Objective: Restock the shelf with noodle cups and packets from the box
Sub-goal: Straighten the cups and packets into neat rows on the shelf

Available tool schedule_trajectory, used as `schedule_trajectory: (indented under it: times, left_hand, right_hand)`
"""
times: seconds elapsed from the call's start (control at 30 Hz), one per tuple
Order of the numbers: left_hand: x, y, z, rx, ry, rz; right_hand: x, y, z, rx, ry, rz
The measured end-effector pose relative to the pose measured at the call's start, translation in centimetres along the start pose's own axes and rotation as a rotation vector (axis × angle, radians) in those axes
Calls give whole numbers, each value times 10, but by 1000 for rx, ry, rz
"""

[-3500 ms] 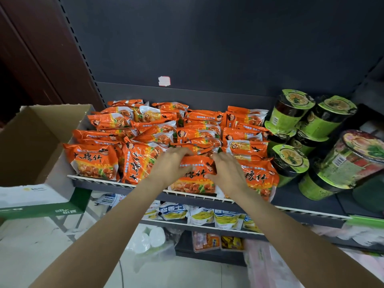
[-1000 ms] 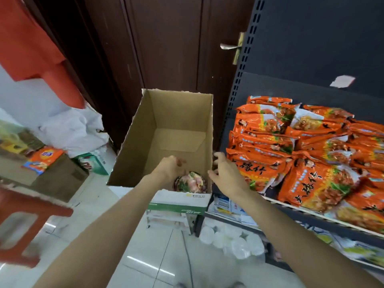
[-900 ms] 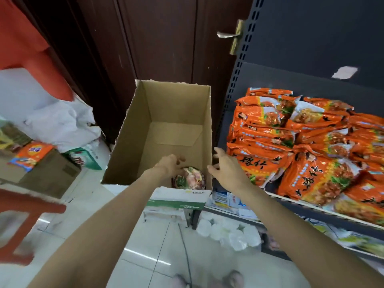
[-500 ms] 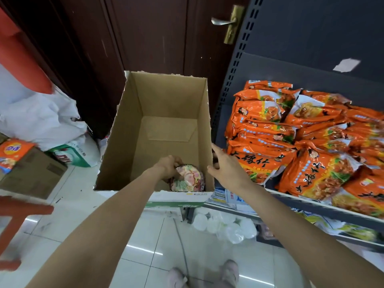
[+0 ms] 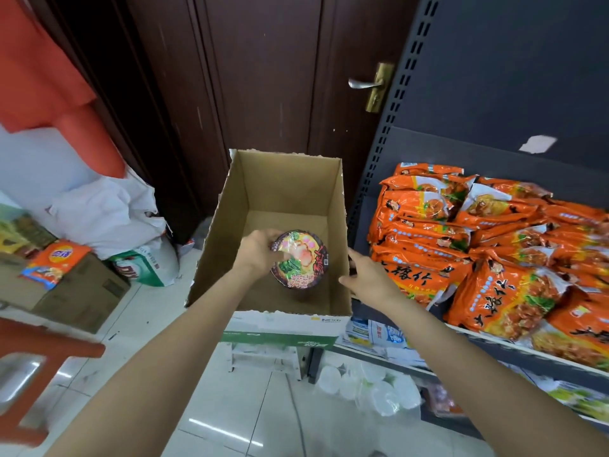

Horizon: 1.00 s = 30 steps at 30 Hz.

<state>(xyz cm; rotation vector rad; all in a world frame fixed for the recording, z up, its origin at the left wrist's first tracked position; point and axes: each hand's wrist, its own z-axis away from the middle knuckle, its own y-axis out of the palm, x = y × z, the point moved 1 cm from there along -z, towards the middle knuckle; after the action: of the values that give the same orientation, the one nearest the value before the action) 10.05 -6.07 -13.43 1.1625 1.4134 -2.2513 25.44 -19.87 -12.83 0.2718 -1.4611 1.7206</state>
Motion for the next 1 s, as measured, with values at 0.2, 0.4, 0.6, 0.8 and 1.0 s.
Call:
schedule_trajectory:
  times: [0.2,0.4,0.6,0.8,1.0]
  left_hand:
    - [-46,-49,30,-63,129,215]
    - [-121,-54,62,-91,300,427]
    - [-214,9,86,-19,395,528]
    - [-311,119,123,237,512,502]
    - [-408,247,170,339,568,456]
  right_hand:
    - [36,-30,13,-112,-185,-119]
    - [42,-82,61,-341,-337,-383]
    - [-23,-146,122,-565,-272,-518]
    - [-119,-211,208,-754,-198,-563]
    - [-234,-280,297,-883,-84,-544]
